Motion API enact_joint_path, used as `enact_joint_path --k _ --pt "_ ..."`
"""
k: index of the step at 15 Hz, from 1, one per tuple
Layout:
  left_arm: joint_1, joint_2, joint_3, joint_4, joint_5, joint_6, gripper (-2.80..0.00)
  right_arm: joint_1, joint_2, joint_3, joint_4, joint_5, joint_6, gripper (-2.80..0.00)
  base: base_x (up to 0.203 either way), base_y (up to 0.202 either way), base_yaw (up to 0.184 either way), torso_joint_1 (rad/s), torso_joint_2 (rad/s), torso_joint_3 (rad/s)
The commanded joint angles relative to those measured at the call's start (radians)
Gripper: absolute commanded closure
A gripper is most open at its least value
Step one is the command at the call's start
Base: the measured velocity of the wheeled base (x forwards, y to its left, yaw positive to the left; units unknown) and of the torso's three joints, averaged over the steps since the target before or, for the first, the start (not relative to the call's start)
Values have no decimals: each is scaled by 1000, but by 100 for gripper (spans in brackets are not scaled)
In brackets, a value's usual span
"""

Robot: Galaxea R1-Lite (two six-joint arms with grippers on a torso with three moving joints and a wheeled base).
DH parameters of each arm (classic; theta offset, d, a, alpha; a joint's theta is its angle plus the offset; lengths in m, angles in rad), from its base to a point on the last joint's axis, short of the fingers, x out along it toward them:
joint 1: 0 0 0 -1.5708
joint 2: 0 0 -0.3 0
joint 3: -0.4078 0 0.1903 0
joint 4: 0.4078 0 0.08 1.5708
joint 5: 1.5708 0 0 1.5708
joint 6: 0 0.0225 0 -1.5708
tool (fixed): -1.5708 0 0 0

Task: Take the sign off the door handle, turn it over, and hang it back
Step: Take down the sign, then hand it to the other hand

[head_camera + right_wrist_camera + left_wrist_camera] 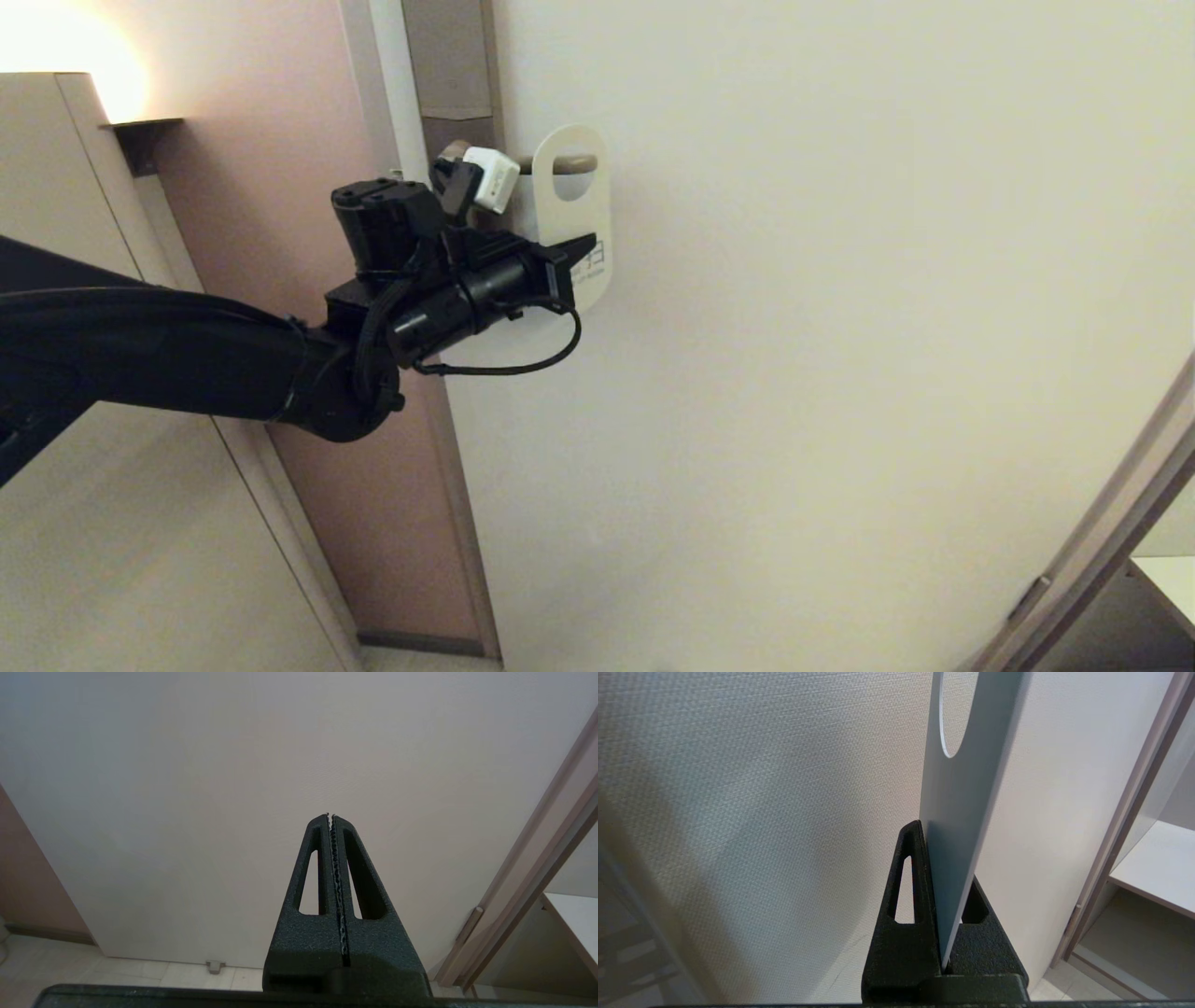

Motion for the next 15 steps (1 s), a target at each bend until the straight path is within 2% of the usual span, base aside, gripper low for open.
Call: enact_joint_path --k 1,11,15 --pt "-5 2 -7 -5 -1 -1 0 0 1 0 0 1 -1 0 0 0 0 0 0 0" --pt "-104 -18 -2 -8 0 -4 0 0 1 0 0 1 -1 0 0 0 0 0 0 0" --pt "-177 -77 69 -8 -2 -2 0 0 1 0 0 1 -1 0 0 0 0 0 0 0"
